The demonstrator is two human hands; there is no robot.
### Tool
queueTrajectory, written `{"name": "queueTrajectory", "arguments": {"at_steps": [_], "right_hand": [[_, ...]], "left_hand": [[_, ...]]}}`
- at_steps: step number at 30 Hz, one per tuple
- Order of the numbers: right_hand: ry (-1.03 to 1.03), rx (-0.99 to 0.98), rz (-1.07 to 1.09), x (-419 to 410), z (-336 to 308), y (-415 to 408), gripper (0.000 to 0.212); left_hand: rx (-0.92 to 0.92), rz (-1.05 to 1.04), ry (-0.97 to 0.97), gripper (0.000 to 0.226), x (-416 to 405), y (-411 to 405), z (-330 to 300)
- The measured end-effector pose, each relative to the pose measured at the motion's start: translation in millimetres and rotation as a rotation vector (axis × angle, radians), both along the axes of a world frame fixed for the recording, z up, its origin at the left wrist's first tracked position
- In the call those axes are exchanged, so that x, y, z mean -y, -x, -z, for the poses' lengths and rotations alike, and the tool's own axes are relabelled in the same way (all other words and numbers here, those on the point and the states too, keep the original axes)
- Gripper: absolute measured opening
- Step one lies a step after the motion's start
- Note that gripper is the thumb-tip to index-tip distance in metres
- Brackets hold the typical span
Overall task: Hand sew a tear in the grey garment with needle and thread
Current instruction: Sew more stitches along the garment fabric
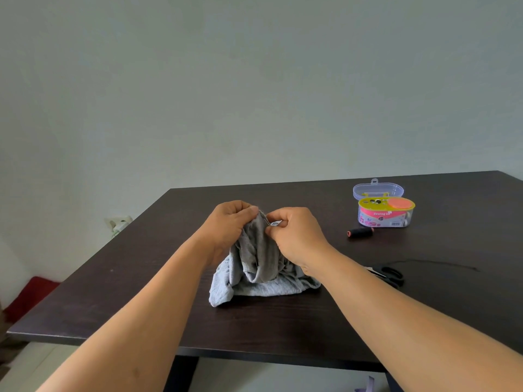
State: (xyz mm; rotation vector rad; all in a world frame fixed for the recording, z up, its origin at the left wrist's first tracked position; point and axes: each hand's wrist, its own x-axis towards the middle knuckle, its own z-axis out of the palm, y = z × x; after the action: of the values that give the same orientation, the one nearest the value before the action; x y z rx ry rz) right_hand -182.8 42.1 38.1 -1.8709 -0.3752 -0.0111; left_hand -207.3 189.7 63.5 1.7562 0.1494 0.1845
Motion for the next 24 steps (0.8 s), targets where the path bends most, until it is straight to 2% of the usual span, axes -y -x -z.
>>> {"name": "queueTrajectory", "arguments": {"at_steps": [8, 12, 17, 20, 24], "right_hand": [[-0.186, -0.097, 0.098, -7, 1, -6, 0.010], [-0.248, -0.091, 0.139, -10, 1, -8, 0.009], [-0.193, -0.016, 0.149, -9, 1, -7, 0.032], [-0.186, 0.007, 0.157, -10, 1, -6, 0.029], [-0.215, 0.036, 0.170, -11, -1, -8, 0.019]], "left_hand": [[0.052, 0.019, -0.038, 0.021, -2, -1, 9], [0.139, 0.008, -0.120, 0.012, -1, -1, 9], [0.225, -0.096, -0.295, 0.015, 0, -6, 2], [0.260, -0.119, -0.388, 0.014, 1, -6, 0], [0.290, -0.051, -0.490, 0.013, 0, -5, 6]]}}
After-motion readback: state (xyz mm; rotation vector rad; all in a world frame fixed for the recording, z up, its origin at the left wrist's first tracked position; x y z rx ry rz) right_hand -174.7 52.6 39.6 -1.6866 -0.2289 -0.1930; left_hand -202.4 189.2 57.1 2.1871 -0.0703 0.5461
